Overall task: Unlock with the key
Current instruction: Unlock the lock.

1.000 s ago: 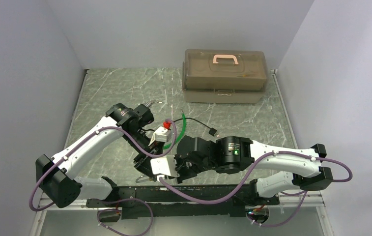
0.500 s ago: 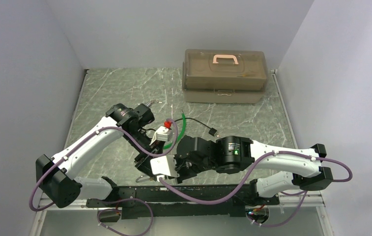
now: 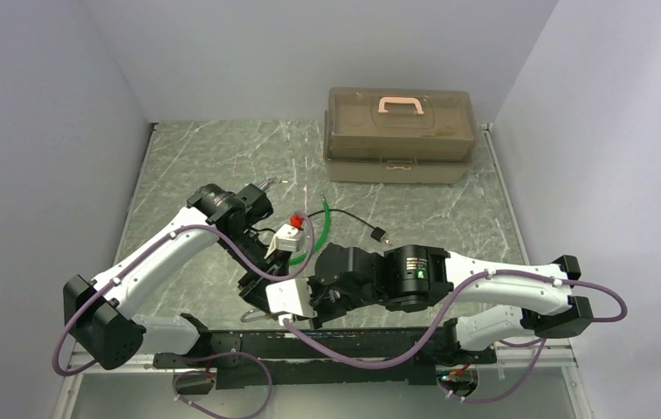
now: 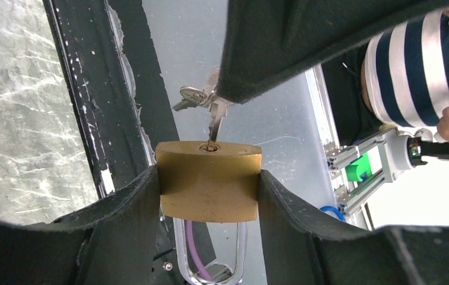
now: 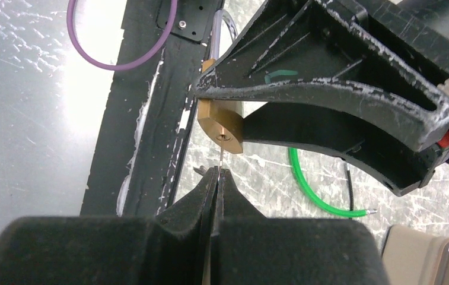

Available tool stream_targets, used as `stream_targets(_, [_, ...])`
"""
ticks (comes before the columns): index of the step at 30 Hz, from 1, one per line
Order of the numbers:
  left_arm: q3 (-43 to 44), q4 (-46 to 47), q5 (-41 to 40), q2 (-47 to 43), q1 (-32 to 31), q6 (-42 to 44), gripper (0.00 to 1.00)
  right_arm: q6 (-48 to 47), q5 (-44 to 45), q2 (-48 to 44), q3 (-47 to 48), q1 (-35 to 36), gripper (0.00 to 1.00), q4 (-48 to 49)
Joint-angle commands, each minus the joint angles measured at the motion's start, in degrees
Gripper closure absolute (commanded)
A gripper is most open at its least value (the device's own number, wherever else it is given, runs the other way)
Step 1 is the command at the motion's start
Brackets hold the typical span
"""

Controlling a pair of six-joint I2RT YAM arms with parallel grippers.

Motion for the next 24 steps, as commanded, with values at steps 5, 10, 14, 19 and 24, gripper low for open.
stream_targets(5, [1.2, -4.0, 10.3, -3.7, 0.0, 6.3, 1.0, -2.3, 2.5, -5.2, -4.9, 0.4, 1.0, 7.9])
stream_targets(10, [1.9, -4.1, 10.6, -3.8, -0.8, 6.4, 1.0, -3.5, 2.9, -7.6, -8.6, 0.4, 1.0, 12.4])
stream_targets(14, [2.5, -4.0, 9.6, -2.9, -1.6, 5.1, 1.0, -3.8, 4.1, -7.1, -7.4, 0.4, 1.0, 12.8])
stream_targets(19, [1.9, -3.9, 9.4, -2.9, -1.7, 4.9, 1.0, -5.9, 3.7, -6.7, -6.1, 0.5, 1.0, 12.1])
stream_targets(24, [2.0, -3.9, 9.6, -3.3, -1.8, 5.4, 1.0, -8.5, 3.4, -7.7, -8.2, 0.5, 1.0, 13.3])
